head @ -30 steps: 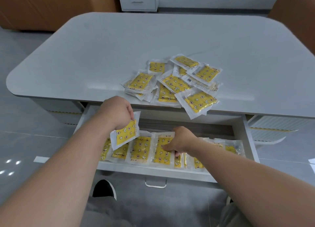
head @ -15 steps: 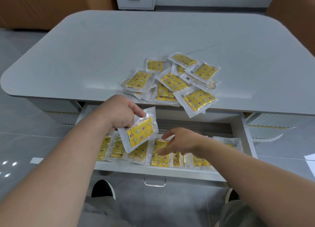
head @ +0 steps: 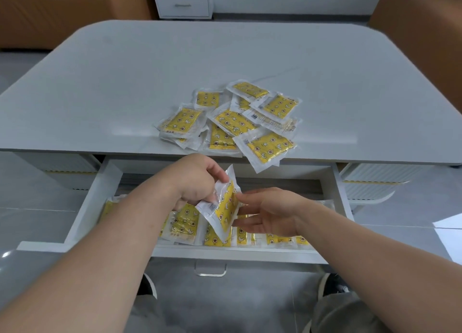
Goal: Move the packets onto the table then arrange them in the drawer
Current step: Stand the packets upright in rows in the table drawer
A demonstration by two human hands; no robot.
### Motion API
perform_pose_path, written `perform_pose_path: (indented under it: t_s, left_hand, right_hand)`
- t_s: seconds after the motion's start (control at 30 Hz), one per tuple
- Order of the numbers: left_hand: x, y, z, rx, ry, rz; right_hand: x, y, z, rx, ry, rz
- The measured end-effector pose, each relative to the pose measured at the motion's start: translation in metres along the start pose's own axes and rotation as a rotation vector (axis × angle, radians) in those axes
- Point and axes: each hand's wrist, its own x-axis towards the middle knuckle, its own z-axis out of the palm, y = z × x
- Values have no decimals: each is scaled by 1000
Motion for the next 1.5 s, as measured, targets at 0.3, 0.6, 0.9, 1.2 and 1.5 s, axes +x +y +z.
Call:
perform_pose_path:
  t_s: [0.3,0.6,0.9,1.2,1.5]
  left_hand:
    - [4,2,7,509,206,21]
    - [2,1,-1,481,413,169]
    - [-1,4,-4,429,472,220]
    - [5,16,0,363,600,329]
    - [22,26,0,331,650,337]
  right_hand:
    - [7,3,-16,-478,375,-184]
    - [19,17,-16,-1125,505,-152]
    - [7,15,-4,-1400,592,-127]
    - [-41,-31,26,-226,294,-97]
    - [-39,-37,30,393,271,-144]
